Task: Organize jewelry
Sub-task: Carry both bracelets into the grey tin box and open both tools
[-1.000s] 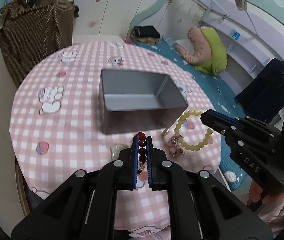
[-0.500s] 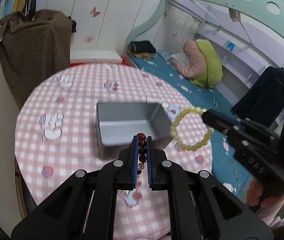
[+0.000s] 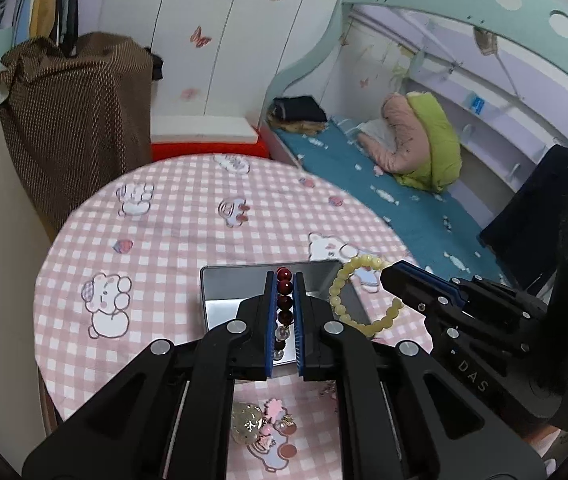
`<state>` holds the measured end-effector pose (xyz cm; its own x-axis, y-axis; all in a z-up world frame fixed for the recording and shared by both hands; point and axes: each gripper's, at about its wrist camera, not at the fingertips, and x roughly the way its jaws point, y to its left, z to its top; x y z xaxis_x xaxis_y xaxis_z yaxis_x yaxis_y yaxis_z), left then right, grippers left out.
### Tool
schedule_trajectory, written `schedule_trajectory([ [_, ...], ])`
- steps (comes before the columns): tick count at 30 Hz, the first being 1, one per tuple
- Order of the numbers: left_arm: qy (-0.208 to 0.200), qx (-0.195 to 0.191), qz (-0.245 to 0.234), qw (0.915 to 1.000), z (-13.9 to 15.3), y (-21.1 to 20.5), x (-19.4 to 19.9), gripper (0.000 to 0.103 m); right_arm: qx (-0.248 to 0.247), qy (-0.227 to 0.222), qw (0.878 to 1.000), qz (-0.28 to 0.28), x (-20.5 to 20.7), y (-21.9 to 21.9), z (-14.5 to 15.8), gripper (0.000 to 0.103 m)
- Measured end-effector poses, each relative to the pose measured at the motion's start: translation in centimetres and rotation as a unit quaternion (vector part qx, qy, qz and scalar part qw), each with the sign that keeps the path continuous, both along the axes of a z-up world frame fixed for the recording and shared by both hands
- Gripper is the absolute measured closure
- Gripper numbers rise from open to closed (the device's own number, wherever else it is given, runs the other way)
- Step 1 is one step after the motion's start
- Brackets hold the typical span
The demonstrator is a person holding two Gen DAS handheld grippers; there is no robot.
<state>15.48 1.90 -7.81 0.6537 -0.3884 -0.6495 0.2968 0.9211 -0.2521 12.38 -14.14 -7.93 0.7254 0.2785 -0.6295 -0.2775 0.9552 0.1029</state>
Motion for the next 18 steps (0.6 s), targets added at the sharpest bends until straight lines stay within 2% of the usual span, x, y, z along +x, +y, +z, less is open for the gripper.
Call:
schedule_trajectory([
  [6,0.034,0.013,0.009,0.9993,-2.8,-0.5,1.8,0.095,0.004,0.035,0.999,0.006,1.6,0.4,-2.1,0.094],
  [10,0.048,0.022,0.007,0.9986,-3.8,-1.0,2.5,0.095,0.008,0.044,0.999,0.008,1.9,0.3,-2.6,0.094],
  [14,0.054,0.03,0.009,0.9981,-4.3,-1.2,2.8,0.094,0.014,0.04,0.999,0.003,1.9,-0.1,-2.1,0.089],
  [16,0.048,0.038,0.012,0.998,-4.1,-1.2,2.7,0.091,0.014,0.032,0.999,-0.006,1.6,-0.5,-1.7,0.076],
  [18,0.039,0.044,0.018,0.9981,-3.7,-1.1,2.5,0.071,0.008,0.024,0.999,-0.023,1.5,-1.0,-1.3,0.043],
])
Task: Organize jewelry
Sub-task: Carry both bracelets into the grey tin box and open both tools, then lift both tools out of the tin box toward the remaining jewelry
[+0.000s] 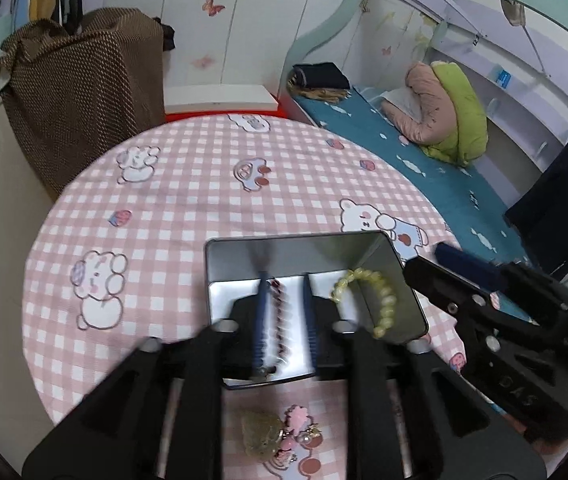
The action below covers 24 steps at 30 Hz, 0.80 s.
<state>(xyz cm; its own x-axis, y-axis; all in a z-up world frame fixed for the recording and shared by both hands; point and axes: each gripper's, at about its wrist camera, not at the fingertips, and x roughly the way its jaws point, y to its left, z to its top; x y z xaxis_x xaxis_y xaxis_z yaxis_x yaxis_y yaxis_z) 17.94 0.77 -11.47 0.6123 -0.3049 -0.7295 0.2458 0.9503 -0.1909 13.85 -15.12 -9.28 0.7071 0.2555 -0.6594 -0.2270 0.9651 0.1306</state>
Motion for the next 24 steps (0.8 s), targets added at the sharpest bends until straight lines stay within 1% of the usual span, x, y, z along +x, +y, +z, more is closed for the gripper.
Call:
schedule_trajectory([
  [1,-0.006,0.002,0.004,1.0,0.3,0.2,-0.2,0.067,-0.005,-0.01,1.0,-0.014,-0.3,-0.4,0.3,0.04],
  [3,-0.014,0.006,0.012,0.9998,0.7,0.7,-0.5,0.054,-0.008,-0.013,1.0,-0.02,-0.4,-0.8,0.5,0.037],
  [4,-0.018,0.007,0.018,0.9997,0.8,0.9,-0.7,0.052,-0.008,-0.015,1.0,-0.024,-0.6,-1.0,0.7,0.036],
  [7,-0.017,0.011,0.028,0.9994,0.9,1.7,-1.1,0.052,-0.011,-0.019,0.999,-0.03,-1.1,-1.2,0.8,0.032],
  [8,-0.016,0.012,0.031,0.9993,0.8,1.9,-1.2,0.051,-0.011,-0.02,0.999,-0.032,-1.3,-1.2,0.9,0.03],
  [9,-0.016,0.013,0.033,0.9993,0.8,2.0,-1.3,0.047,-0.012,-0.021,0.999,-0.033,-1.4,-1.3,1.0,0.028],
  [12,-0.018,0.016,0.036,0.9991,0.8,2.4,-2.1,0.046,-0.016,-0.026,0.999,-0.032,-2.0,-1.3,1.2,0.022],
  [15,-0.02,0.018,0.036,0.999,0.8,2.6,-2.8,0.041,-0.018,-0.031,0.999,-0.033,-2.6,-1.1,1.4,0.019],
  [19,-0.021,0.021,0.039,0.9988,0.8,2.9,-3.7,0.041,-0.02,-0.035,0.998,-0.038,-3.2,-1.1,1.6,0.015],
  [21,-0.02,0.023,0.04,0.9987,0.8,3.1,-4.1,0.037,-0.021,-0.036,0.998,-0.042,-3.5,-1.1,1.5,0.011],
  [24,-0.019,0.03,0.043,0.9985,0.5,3.2,-4.8,0.035,-0.018,-0.034,0.998,-0.047,-4.1,-1.1,1.3,0.009],
])
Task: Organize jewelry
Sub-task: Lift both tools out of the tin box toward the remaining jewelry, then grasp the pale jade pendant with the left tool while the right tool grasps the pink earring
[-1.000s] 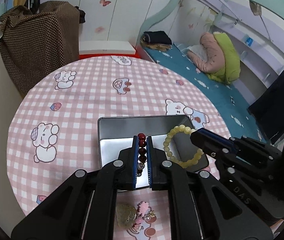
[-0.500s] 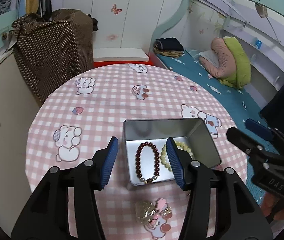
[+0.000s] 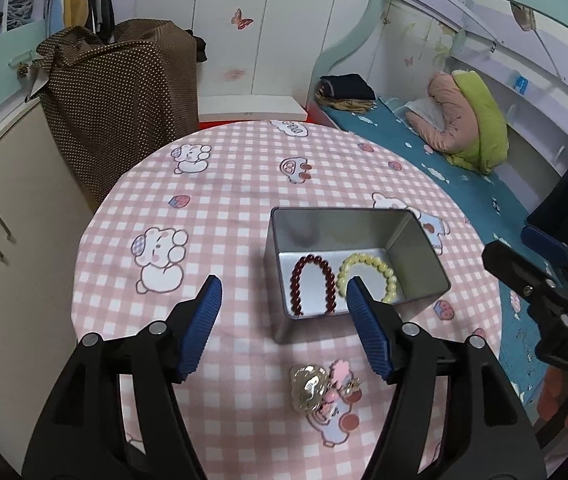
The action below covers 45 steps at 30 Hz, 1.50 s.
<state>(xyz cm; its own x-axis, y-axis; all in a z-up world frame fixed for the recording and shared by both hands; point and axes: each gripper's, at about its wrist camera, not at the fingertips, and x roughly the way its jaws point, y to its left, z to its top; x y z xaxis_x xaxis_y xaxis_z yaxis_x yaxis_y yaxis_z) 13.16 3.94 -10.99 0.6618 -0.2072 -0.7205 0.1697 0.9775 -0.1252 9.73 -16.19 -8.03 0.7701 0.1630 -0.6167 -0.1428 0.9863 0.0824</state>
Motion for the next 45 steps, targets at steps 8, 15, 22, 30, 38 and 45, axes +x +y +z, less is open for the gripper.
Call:
schedule_trajectory([
  [8,0.018,0.019,-0.001,0.9997,-1.8,0.3,-1.9,0.029,-0.01,0.011,1.0,0.014,-1.8,1.0,-1.8,0.008],
  [15,0.047,0.038,-0.011,0.9981,-4.8,0.5,-2.9,0.029,-0.023,0.038,0.999,0.024,-2.9,1.9,-4.4,0.008],
  [22,0.076,0.037,-0.024,0.9961,-7.2,0.5,-3.0,0.029,-0.022,0.073,0.997,0.028,-3.2,2.3,-6.9,0.008],
  [30,0.077,0.038,-0.042,0.9954,-7.7,-0.7,-2.5,0.029,-0.016,0.092,0.995,0.03,-3.1,2.5,-7.9,0.008],
  [38,0.075,0.029,-0.046,0.9957,-7.9,-0.3,-2.1,0.029,-0.016,0.099,0.995,0.031,-2.9,2.5,-8.3,0.008],
  [45,0.072,0.044,-0.044,0.9955,-8.1,0.2,-2.2,0.03,-0.018,0.1,0.994,0.033,-2.5,2.9,-8.4,0.008],
])
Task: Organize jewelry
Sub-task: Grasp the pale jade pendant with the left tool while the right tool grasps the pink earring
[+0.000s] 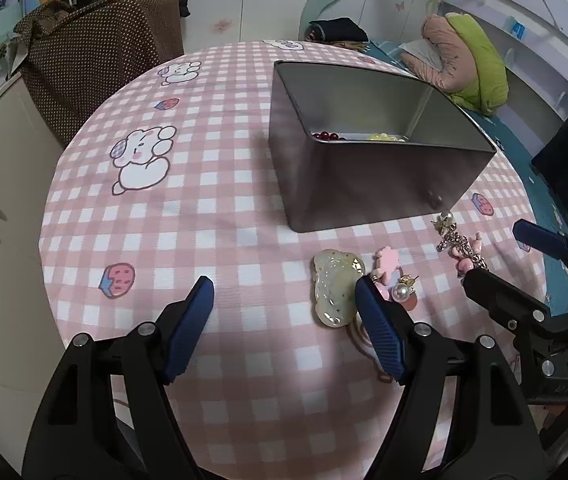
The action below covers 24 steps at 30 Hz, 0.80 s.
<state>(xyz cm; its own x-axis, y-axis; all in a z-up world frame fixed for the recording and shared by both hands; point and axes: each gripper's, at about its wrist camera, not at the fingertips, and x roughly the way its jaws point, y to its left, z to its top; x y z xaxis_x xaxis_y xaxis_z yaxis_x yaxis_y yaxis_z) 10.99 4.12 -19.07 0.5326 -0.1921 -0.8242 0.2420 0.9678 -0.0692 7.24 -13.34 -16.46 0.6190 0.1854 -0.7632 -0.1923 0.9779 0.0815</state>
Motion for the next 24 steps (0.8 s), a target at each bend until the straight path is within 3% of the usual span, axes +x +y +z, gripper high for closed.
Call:
schedule_trajectory([
  [6,-0.018,0.034,-0.011,0.9992,-0.6,-1.4,0.0,0.032,-0.008,-0.012,1.0,0.015,-0.2,0.9,0.4,0.008],
  [7,-0.02,0.033,-0.011,0.9992,-0.5,-1.3,0.0,0.036,-0.008,-0.014,1.0,0.019,-0.2,0.9,0.5,0.008],
  [9,-0.026,0.035,-0.012,0.999,-0.4,-1.3,0.0,0.059,-0.009,-0.016,1.0,0.021,-0.3,1.1,0.6,0.008],
  [11,-0.029,0.032,-0.011,0.999,-0.2,-1.0,-0.1,0.07,-0.006,-0.018,0.999,0.029,-0.3,1.4,0.7,0.008],
  [16,-0.019,-0.011,-0.005,0.9998,0.0,0.7,0.0,0.07,-0.005,-0.02,0.999,0.048,-0.2,2.6,0.8,0.01],
  [18,-0.016,-0.022,0.001,0.9996,0.0,1.3,-0.1,0.07,-0.004,-0.014,0.998,0.055,0.1,3.1,0.7,0.021],
  [22,-0.014,-0.027,0.014,0.9994,0.1,2.1,-0.2,0.07,0.002,0.003,0.998,0.059,0.8,4.4,0.1,0.029],
  [24,-0.011,-0.033,0.018,0.9992,0.3,2.5,-0.2,0.07,0.009,0.013,0.998,0.058,1.2,4.9,-0.1,0.039],
])
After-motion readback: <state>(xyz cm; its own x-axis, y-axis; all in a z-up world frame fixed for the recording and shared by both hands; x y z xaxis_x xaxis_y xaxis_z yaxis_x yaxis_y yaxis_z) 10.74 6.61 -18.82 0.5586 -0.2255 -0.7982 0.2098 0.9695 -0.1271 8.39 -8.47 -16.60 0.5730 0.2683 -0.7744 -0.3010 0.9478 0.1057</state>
